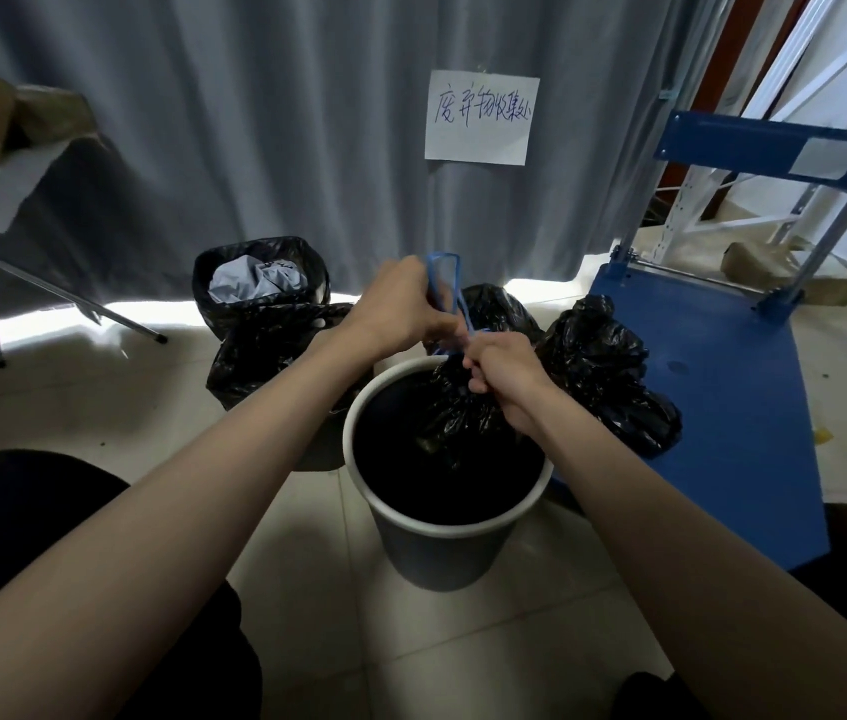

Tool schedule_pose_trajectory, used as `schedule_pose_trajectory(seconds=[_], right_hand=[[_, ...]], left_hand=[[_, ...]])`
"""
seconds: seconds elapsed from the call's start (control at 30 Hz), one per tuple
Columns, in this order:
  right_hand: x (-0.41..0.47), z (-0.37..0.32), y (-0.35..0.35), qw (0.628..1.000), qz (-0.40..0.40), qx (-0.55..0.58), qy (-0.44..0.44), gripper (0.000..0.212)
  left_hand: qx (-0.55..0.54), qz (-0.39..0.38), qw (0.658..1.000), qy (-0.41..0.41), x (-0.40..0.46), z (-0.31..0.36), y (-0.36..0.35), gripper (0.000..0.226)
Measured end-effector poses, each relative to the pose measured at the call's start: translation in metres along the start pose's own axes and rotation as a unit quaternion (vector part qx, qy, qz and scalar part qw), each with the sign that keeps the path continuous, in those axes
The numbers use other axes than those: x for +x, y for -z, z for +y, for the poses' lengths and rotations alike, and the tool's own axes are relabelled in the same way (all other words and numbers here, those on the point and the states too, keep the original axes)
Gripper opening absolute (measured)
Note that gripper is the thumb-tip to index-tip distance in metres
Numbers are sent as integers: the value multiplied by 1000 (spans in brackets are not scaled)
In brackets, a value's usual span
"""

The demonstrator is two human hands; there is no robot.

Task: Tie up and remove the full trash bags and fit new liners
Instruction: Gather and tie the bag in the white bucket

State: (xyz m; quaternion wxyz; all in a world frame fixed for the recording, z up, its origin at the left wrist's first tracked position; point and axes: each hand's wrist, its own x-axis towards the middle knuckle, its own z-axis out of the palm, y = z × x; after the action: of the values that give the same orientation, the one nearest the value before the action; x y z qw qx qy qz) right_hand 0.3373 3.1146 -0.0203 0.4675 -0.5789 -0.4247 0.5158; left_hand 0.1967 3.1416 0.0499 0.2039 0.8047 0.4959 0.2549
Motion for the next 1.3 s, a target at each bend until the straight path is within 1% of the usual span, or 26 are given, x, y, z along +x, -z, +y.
schedule_pose_trajectory(seconds=[0.07,0.13,0.2,0.23,0.27,0.33,0.4,0.47,0.53,0.63,0.67,0.7,0.77,0.8,0.87,1.0,1.13,1.3], right_hand=[[3,0,0,989,-36,-137,44,29],[3,-6,1,964,-65,-240,93,28],[0,-12,0,950,-88,-278,114,28],[0,-12,0,949,-91,-278,118,35],[0,-11,1,950,-89,-272,122,42],[3,-6,3,955,-79,-259,122,44],[6,-1,5,968,-67,-222,98,39],[9,3,7,986,-70,-139,63,34],[11,4,9,992,-82,-87,49,28],[10,4,11,989,-95,-106,49,29],[9,4,12,988,-98,-112,51,29],[8,4,12,987,-100,-113,51,29],[6,2,14,987,-104,-109,59,34],[6,2,15,986,-107,-109,66,35],[6,1,18,986,-110,-102,74,27],[6,2,25,996,-72,-34,29,18],[8,6,30,999,-28,38,-17,21],[3,4,31,998,-27,45,-37,19]], left_hand=[[-11,2,1000,-4,-2,3,2,4],[-19,7,1000,-3,-4,2,2,4],[-27,16,1000,1,-4,-1,1,5],[-30,23,999,2,-4,-2,1,5],[-30,30,999,2,-3,-5,-1,5],[-22,33,999,-4,-1,-8,-2,4],[10,1,1000,-13,2,-14,-4,13],[39,-43,998,-5,3,-21,-5,17],[40,-52,998,4,2,-23,-7,18],[56,-38,998,-3,4,-21,-8,35],[73,-44,996,-11,5,-20,-8,35],[85,-51,995,-15,5,-19,-8,29],[83,-58,995,-7,6,-19,-8,8],[74,-51,996,5,6,-19,-8,6],[59,-26,998,21,8,-20,-7,8],[66,8,997,32,11,-20,-1,10],[81,30,995,40,13,-21,9,24],[91,78,991,65,10,-23,17,35]])
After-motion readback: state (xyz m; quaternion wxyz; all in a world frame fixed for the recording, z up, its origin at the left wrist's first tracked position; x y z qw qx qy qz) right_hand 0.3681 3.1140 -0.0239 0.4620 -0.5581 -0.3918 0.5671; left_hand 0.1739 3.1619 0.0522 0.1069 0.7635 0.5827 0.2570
